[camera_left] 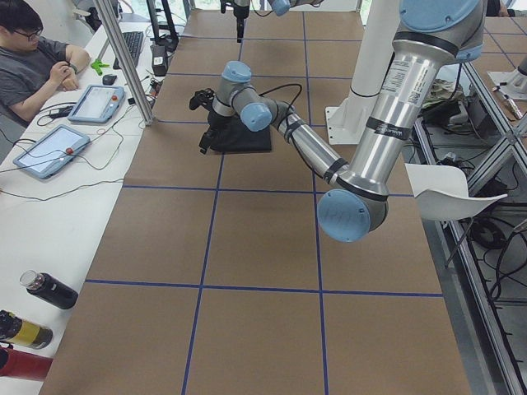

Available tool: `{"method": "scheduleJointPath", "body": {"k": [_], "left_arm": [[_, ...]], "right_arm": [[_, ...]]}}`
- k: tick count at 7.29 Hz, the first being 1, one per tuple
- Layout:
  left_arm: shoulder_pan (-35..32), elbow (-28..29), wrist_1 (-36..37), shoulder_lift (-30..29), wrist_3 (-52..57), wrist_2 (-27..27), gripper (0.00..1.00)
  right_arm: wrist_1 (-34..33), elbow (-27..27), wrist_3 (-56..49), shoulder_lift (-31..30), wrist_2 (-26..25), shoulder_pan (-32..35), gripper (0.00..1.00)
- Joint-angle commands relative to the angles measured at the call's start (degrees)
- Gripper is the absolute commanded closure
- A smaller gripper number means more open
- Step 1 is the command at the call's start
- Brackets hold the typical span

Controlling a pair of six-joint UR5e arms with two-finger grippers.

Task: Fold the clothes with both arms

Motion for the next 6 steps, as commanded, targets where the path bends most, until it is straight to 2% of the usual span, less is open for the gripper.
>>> {"method": "scheduleJointPath", "body": {"k": [1,2,3,4,5,6], "left_arm": [[-3.54,0.47,0.32,6.20,-0.08,-1.73,0.00],[-6.77,0.74,0.23,9.52,0.44,-2.44,0.00],[-9.59,1.18,0.23,10.51,1.14,-4.27,0.00],[-11.79,1.27,0.32,11.57,4.10,-5.16,0.00],[-16.25,2.14,0.32,12.19,12.23,-6.21,0.00],[-22.13,5.46,0.32,12.19,21.70,-12.05,0.00]], "right_arm": [[2.49,0.42,-18.90,-14.17,4.29,11.10,0.00],[3.55,0.07,-27.17,-19.46,6.81,18.02,0.00],[3.56,-2.46,-36.65,-22.38,12.75,25.49,0.00],[3.56,-6.14,-45.62,-24.32,15.51,30.26,0.00],[3.56,-8.35,-49.98,-25.74,15.45,33.44,0.00],[3.56,-8.37,-50.02,-27.32,15.10,34.17,0.00]]}}
